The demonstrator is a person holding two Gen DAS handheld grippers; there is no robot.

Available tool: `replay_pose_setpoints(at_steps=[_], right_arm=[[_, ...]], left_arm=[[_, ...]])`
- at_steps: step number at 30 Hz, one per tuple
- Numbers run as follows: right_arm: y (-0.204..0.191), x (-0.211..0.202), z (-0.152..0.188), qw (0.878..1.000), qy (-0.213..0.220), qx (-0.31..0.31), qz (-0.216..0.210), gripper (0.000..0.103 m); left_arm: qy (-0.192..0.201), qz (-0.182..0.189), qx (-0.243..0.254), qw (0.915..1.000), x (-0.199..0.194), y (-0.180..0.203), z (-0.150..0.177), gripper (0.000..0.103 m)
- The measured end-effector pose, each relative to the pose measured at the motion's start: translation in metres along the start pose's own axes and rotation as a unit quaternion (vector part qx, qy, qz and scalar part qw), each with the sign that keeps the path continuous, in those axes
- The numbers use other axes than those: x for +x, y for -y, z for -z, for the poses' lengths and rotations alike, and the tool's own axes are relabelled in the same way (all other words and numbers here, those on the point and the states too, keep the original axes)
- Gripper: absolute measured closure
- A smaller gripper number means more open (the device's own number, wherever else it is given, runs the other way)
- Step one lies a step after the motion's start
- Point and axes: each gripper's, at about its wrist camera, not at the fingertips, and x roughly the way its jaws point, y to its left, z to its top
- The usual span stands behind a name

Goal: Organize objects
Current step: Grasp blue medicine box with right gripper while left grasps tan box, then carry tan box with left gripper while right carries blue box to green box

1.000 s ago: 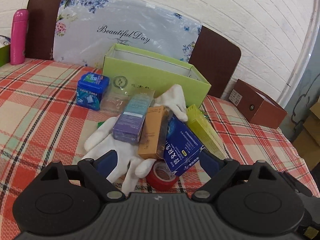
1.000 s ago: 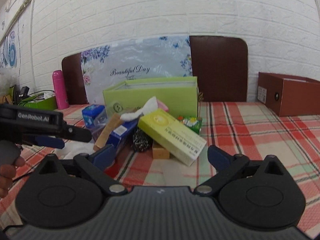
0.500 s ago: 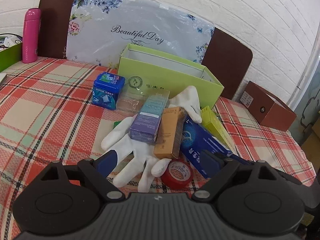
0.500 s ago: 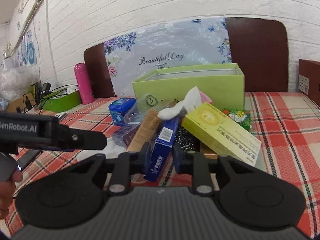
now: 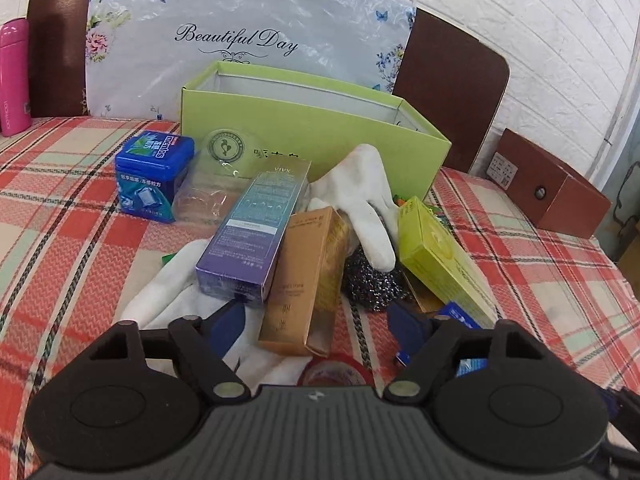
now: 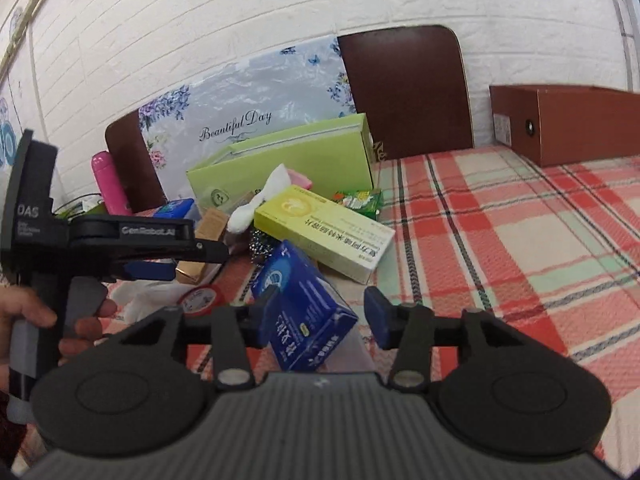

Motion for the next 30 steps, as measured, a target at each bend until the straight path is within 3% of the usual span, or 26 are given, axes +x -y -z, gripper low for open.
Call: replay_pose_setpoints(at_steps=[2, 4, 5, 6, 9, 16, 19, 22, 23, 27, 30], right_arm=[[-0.007, 0.002, 0.002, 1.000, -0.002, -0.017, 0.002, 0.046], [-0.012, 0.005, 0.004, 0.999, -0.006, -0.033, 0.007, 0.043], [-0.014, 0.007, 0.005, 0.999, -0.009, -0.039, 0.007, 0.042], [-0.017, 0.009, 0.006, 0.999, -0.014, -0.044, 0.006, 0.042], [-0.018, 0.014, 0.008, 0.999, -0.026, -0.040, -0.004, 0.041], [-0.024, 0.022, 0.010, 0.997, -0.036, -0.068, -0.005, 0.036], [-0.031, 0.032, 0.011, 0.995, -0.044, -0.093, -0.004, 0.033], [-0.037, 0.042, 0.011, 0.992, -0.059, -0.110, -0.003, 0.035], [-0.039, 0.040, 0.012, 0.991, -0.057, -0.118, -0.009, 0.047], [-0.047, 0.033, 0.014, 0.988, -0.063, -0.136, -0.039, 0.046], [-0.050, 0.039, 0.014, 0.987, -0.071, -0.141, -0.032, 0.046]], left_arm=[[0.005, -0.010, 0.015, 0.9998, 0.004, 0.003, 0.000, 0.024], [0.002, -0.024, 0.039, 0.9989, 0.009, 0.006, 0.000, 0.035], [-0.004, -0.028, 0.050, 0.9983, 0.011, 0.006, 0.001, 0.058], [-0.021, -0.021, 0.048, 0.9984, 0.014, 0.001, 0.002, 0.064], [-0.031, 0.010, 0.017, 0.9993, 0.003, -0.013, 0.004, 0.065], [-0.057, 0.062, 0.017, 0.9963, -0.056, -0.031, 0.031, 0.065], [-0.057, 0.037, 0.022, 0.9974, -0.054, -0.029, 0.038, 0.046], [-0.063, 0.019, 0.021, 0.9976, -0.043, -0.027, 0.037, 0.044], [-0.061, 0.024, 0.019, 0.9977, -0.043, -0.028, 0.037, 0.044], [-0.060, 0.027, 0.023, 0.9976, -0.040, -0.026, 0.037, 0.041], [-0.059, 0.029, 0.008, 0.9978, -0.037, -0.029, 0.036, 0.039]])
